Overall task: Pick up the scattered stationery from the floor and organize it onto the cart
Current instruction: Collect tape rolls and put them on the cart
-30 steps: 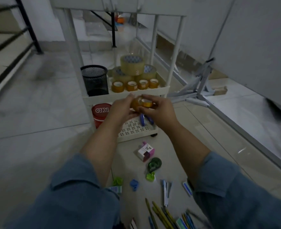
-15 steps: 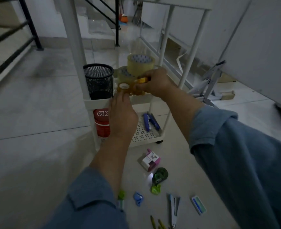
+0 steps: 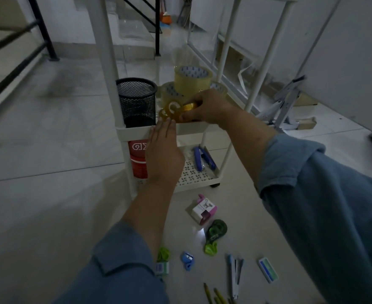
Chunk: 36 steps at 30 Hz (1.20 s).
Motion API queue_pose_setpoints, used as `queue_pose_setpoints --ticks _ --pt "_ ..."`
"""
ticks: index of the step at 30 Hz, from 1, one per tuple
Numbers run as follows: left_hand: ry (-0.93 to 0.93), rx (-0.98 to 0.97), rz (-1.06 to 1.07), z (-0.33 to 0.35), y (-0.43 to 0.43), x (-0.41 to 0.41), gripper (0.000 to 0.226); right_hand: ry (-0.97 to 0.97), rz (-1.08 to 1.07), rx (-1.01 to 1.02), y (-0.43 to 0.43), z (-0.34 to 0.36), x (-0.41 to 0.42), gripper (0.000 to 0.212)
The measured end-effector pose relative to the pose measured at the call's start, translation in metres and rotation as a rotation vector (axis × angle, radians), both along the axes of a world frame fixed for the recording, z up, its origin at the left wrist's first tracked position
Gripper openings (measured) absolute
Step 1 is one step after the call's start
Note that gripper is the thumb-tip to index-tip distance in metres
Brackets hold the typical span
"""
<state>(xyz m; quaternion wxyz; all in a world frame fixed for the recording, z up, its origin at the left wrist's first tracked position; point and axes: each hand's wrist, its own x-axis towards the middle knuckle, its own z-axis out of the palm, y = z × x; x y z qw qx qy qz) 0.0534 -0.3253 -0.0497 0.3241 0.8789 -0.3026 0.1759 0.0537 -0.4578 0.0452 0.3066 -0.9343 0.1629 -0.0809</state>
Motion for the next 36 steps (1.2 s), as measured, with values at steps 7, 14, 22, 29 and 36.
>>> queue_pose_setpoints --ticks 7,14,22,29,36 --pt "0.02 -0.097 0.008 0.009 -0.006 0.007 0.052 -0.007 0.008 -0.064 0.005 0.004 -0.001 0.05" --pt "0.171 0.071 -0.021 0.039 -0.023 0.035 0.032 -0.046 -0.006 0.0 -0.004 -0.004 -0.006 0.049" --pt "0.346 0.255 0.039 0.053 -0.038 0.051 0.029 -0.118 -0.085 0.012 -0.029 -0.015 -0.02 0.044" --pt "0.199 0.303 0.007 0.041 -0.038 0.054 0.035 -0.07 -0.073 -0.051 -0.027 -0.008 -0.021 0.036" --pt "0.118 0.346 0.019 0.036 -0.042 0.055 0.045 -0.017 -0.018 -0.004 -0.03 0.01 -0.03 0.024"
